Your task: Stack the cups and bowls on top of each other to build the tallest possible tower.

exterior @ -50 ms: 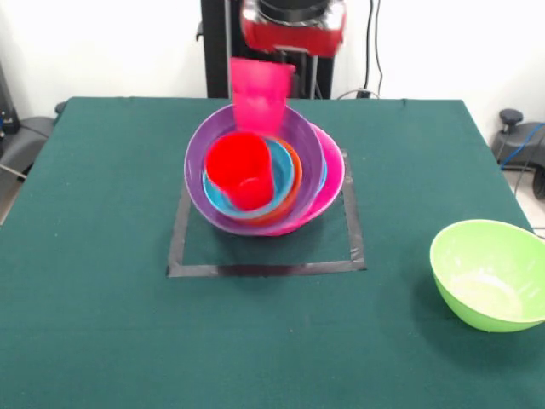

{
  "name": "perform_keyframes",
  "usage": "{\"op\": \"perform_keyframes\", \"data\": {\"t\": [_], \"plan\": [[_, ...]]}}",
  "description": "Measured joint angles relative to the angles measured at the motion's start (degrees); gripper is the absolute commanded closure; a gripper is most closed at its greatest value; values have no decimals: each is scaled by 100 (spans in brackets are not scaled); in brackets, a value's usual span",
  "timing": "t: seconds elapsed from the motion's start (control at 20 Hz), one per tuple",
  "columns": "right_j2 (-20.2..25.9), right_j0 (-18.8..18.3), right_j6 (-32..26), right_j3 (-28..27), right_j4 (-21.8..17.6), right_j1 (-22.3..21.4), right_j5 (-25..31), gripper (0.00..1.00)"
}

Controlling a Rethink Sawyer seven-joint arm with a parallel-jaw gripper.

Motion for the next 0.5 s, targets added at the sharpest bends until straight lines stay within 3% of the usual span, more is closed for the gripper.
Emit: {"op": "perform_keyframes", "data": {"t": [0.5], "plan": [[14,571,-1,-786,-6,341,935,100]]}}
